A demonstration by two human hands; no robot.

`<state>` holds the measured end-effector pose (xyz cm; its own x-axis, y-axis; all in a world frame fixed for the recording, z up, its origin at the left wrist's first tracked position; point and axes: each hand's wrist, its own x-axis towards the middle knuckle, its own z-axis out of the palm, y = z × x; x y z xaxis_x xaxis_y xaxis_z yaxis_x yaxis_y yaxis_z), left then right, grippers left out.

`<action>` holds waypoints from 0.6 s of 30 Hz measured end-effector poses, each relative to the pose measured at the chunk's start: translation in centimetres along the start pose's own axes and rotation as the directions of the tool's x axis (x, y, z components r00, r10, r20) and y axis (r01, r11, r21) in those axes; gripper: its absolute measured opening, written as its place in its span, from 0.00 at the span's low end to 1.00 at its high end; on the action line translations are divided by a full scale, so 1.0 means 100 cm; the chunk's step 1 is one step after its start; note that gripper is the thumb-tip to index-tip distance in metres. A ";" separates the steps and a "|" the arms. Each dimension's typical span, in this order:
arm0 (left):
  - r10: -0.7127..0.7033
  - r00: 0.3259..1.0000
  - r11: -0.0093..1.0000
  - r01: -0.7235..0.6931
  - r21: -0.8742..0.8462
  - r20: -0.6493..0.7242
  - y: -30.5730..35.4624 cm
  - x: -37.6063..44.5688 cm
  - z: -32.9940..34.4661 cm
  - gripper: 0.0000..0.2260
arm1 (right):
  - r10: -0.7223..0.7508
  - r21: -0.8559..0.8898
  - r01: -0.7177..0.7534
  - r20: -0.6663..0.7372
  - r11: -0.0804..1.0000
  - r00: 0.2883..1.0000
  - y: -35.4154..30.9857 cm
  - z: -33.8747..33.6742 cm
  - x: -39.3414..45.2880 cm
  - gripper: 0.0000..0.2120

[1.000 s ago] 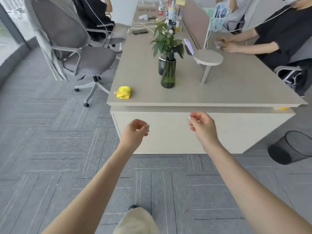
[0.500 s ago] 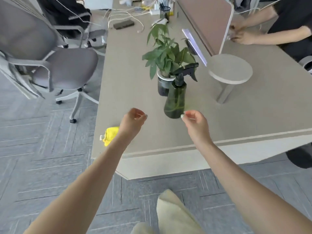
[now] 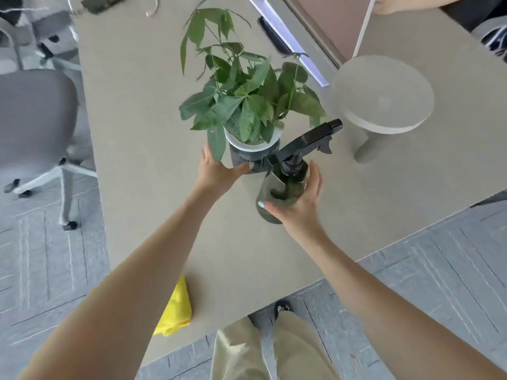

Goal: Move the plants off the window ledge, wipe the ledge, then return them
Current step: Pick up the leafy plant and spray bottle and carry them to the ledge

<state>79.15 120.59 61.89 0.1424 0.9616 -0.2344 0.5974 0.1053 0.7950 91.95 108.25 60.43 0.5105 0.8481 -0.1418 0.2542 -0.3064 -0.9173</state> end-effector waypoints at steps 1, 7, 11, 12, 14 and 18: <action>0.033 0.999 0.999 -0.033 0.007 0.007 0.001 0.007 0.004 0.40 | 0.012 0.014 -0.012 -0.029 1.000 0.999 0.001 0.004 0.000 0.56; 0.271 0.951 0.951 -0.242 -0.190 0.146 0.007 0.036 0.018 0.25 | 0.049 0.124 -0.043 -0.047 0.991 0.998 0.001 0.007 0.002 0.42; 0.347 0.925 0.931 -0.318 -0.180 0.157 -0.007 0.057 0.018 0.36 | 0.069 0.121 -0.066 -0.024 0.990 0.997 0.001 0.003 0.004 0.34; 0.356 0.922 0.929 -0.331 -0.168 0.153 -0.008 0.058 0.019 0.37 | 0.073 0.125 -0.070 -0.017 0.990 0.997 0.001 0.003 0.004 0.34; 0.367 0.918 0.927 -0.348 -0.138 0.150 -0.009 0.056 0.019 0.37 | 0.087 0.124 -0.085 -0.013 0.989 0.996 0.002 0.002 0.005 0.33; 0.315 0.941 0.938 -0.289 -0.191 0.122 0.003 0.037 0.014 0.40 | 0.086 0.033 -0.085 -0.036 0.996 0.996 0.001 0.002 0.004 0.32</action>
<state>80.92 123.82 60.48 0.4185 0.9074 -0.0385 0.3686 -0.1309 0.9203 92.00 108.70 60.24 0.5594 0.8027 -0.2068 0.1827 -0.3627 -0.9138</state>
